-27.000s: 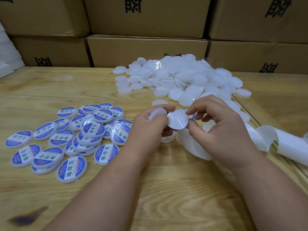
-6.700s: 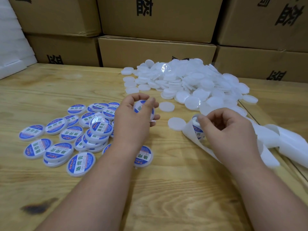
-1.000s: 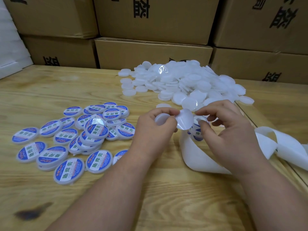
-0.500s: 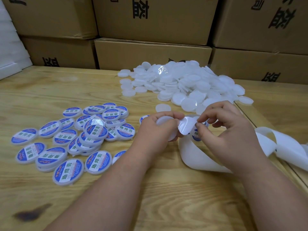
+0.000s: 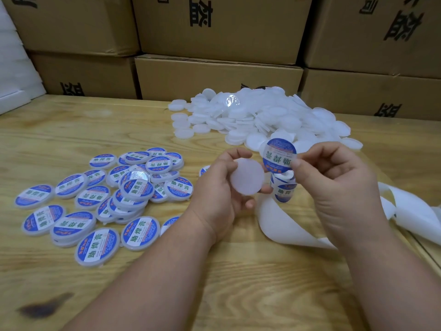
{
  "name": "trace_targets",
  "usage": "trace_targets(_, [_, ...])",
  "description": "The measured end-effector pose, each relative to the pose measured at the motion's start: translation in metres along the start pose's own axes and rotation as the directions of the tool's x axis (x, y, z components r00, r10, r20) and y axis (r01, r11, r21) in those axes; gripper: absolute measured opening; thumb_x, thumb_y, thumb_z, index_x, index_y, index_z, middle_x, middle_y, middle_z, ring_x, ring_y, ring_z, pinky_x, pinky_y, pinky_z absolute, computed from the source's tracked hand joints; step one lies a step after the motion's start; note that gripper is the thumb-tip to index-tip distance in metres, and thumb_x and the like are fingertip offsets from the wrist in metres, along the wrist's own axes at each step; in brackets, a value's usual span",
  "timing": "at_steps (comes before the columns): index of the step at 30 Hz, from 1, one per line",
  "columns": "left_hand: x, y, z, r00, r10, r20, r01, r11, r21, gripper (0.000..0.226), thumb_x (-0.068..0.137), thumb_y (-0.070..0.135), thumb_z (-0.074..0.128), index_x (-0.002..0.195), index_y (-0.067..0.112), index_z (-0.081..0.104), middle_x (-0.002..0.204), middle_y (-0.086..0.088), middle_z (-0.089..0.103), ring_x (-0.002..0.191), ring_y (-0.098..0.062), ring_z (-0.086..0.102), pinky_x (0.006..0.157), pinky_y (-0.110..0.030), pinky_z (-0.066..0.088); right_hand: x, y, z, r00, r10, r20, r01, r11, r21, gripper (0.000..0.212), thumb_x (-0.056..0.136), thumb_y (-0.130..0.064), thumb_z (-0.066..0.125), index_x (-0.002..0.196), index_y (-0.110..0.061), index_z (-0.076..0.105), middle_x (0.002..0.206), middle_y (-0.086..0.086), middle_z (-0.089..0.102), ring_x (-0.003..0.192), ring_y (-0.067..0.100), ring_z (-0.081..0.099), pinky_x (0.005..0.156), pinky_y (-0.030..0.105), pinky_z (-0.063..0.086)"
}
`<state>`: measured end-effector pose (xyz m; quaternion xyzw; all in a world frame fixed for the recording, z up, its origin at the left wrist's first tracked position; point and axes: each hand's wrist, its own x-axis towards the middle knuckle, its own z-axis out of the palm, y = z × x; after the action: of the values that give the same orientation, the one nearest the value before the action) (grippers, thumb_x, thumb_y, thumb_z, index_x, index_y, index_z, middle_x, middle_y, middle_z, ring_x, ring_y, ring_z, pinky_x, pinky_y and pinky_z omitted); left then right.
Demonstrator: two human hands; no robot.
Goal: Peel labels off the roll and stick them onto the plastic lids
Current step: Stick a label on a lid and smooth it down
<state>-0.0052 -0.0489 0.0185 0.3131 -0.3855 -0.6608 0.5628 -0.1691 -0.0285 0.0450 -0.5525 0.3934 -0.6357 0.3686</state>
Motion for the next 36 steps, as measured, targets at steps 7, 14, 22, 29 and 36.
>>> trace_targets(7, [-0.0011, 0.0001, 0.0036, 0.997, 0.026, 0.07, -0.026, 1.0, 0.0, 0.032, 0.102, 0.024, 0.026, 0.106, 0.018, 0.057, 0.101, -0.014, 0.072, 0.063, -0.025, 0.061, 0.052, -0.03, 0.026, 0.0, -0.0022, 0.004, 0.958, 0.25, 0.144, -0.258, 0.965, 0.044, 0.033, 0.074, -0.015, 0.075, 0.098, -0.019, 0.051, 0.08, 0.009, 0.077, 0.06, 0.019, 0.06, 0.056, 0.021, 0.049])
trace_targets(14, [-0.0019, -0.0009, 0.0061, 0.991, 0.031, 0.131, -0.034, 0.999, 0.022, 0.032, 0.078, 0.027, 0.041, 0.105, 0.018, 0.054, 0.111, -0.018, 0.074, 0.063, -0.025, 0.063, 0.054, -0.033, 0.024, -0.0024, 0.0011, 0.0066, 0.95, 0.285, 0.13, -0.279, 0.958, -0.062, 0.026, 0.089, -0.003, 0.072, 0.097, -0.015, 0.051, 0.074, 0.007, 0.077, 0.059, 0.01, 0.069, 0.053, 0.014, 0.049])
trace_targets(22, [0.0004, -0.0018, 0.0045, 0.99, 0.03, 0.136, -0.04, 0.997, 0.071, 0.029, 0.08, 0.023, 0.042, 0.106, 0.02, 0.054, 0.112, -0.016, 0.075, 0.064, -0.026, 0.063, 0.053, -0.032, 0.027, -0.0021, 0.0017, 0.0073, 0.95, 0.296, 0.093, -0.289, 0.954, -0.084, 0.026, 0.089, -0.004, 0.073, 0.097, -0.015, 0.051, 0.074, 0.007, 0.077, 0.058, 0.01, 0.069, 0.051, 0.014, 0.048])
trace_targets(29, [-0.0013, -0.0036, 0.0035, 0.992, 0.047, 0.118, -0.065, 0.985, 0.158, 0.028, 0.079, 0.018, 0.049, 0.101, 0.029, 0.063, 0.104, -0.006, 0.077, 0.07, -0.025, 0.066, 0.052, -0.028, 0.035, -0.0019, 0.0032, 0.0073, 0.956, 0.287, 0.067, -0.281, 0.956, -0.081, 0.026, 0.088, -0.004, 0.075, 0.095, -0.016, 0.052, 0.075, 0.009, 0.077, 0.058, 0.012, 0.07, 0.051, 0.014, 0.048])
trace_targets(36, [-0.0015, -0.0036, 0.0039, 0.992, 0.05, 0.113, -0.068, 0.984, 0.163, 0.029, 0.081, 0.019, 0.049, 0.092, 0.037, 0.069, 0.098, -0.002, 0.078, 0.072, -0.023, 0.066, 0.052, -0.027, 0.038, -0.0013, 0.0063, 0.0066, 0.959, 0.278, 0.065, -0.272, 0.959, -0.084, 0.025, 0.086, -0.002, 0.076, 0.09, -0.014, 0.054, 0.086, 0.003, 0.08, 0.061, 0.015, 0.073, 0.053, 0.013, 0.049])
